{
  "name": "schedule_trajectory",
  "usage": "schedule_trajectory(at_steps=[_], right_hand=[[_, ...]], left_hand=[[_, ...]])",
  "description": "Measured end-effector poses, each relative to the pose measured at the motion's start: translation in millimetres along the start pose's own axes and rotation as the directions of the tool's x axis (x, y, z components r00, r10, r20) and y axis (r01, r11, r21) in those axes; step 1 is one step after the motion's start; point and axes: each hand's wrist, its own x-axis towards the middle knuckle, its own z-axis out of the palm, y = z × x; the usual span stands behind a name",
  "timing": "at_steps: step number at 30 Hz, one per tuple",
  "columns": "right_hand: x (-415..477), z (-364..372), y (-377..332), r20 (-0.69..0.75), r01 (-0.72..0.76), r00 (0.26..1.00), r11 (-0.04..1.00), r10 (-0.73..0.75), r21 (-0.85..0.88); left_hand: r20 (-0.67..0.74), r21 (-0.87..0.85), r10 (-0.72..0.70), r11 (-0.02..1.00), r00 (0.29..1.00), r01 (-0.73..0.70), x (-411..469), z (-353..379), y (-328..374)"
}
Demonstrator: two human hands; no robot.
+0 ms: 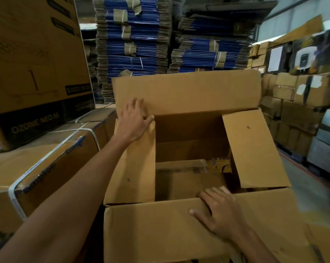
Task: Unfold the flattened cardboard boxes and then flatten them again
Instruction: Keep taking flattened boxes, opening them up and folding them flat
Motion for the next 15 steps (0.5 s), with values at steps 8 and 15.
schedule_trajectory(at_steps=[8, 15], right_hand=[[-1.2, 11.7, 1.5, -0.042, -0.007, 0.999, 0.999, 0.005, -0.037], [19.3, 12.8, 6.9, -0.103, 0.007, 0.995, 1.0, -0.01, -0.023]], left_hand=[[0.269, 0.265, -0.056, 0.964, 0.961, -0.019, -8.2, 31.9, -12.5], [0.386, 0.314, -0.18, 0.948, 0.905, 0.055, -68.9, 43.9, 0.6]])
